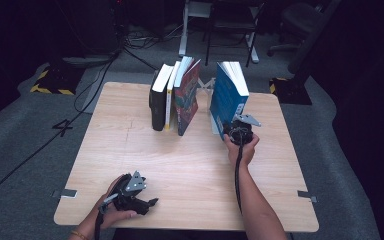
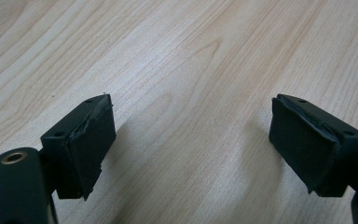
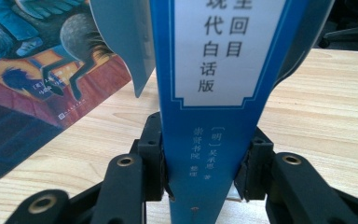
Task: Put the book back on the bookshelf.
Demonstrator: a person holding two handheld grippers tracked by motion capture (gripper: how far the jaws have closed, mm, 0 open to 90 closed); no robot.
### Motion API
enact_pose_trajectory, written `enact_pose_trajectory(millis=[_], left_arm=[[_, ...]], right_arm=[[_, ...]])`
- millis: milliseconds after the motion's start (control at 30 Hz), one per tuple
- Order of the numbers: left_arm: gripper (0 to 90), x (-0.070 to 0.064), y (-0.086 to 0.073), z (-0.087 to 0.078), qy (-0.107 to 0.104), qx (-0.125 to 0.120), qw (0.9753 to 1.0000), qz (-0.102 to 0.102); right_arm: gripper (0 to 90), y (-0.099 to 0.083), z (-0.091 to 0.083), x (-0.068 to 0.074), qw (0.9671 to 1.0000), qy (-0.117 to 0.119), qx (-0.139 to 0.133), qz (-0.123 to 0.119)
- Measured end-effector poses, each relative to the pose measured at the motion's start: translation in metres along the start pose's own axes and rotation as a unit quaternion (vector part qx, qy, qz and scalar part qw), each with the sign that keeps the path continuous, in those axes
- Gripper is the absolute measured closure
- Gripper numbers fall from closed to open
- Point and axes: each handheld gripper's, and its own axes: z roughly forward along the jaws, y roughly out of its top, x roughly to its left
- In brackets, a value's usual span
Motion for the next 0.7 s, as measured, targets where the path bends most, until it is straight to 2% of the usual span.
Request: enact_pose_trajectory(millis=[200,400,700], left_arm=[[14.8,0.0000,0.0001,0.0001,0.000,0.000,1.0000,0.000],[14.8,0.0000,0.0000,0.0001,-0.001,0.000,1.0000,0.000],[14.9,-0.0005,-0.0002,0.0001,0.000,-0.001,1.0000,-0.001]], right_arm=[[61.4,0.0018,0.0017,0.0009,1.0000,0.001,0.002,-0.008],[59.3,0.0019,0.0013,-0.0002,1.0000,0.005,0.007,-0.003],[56.2,0.0045,-0.0050,-0.0036,0.9994,0.027,-0.005,-0.020]])
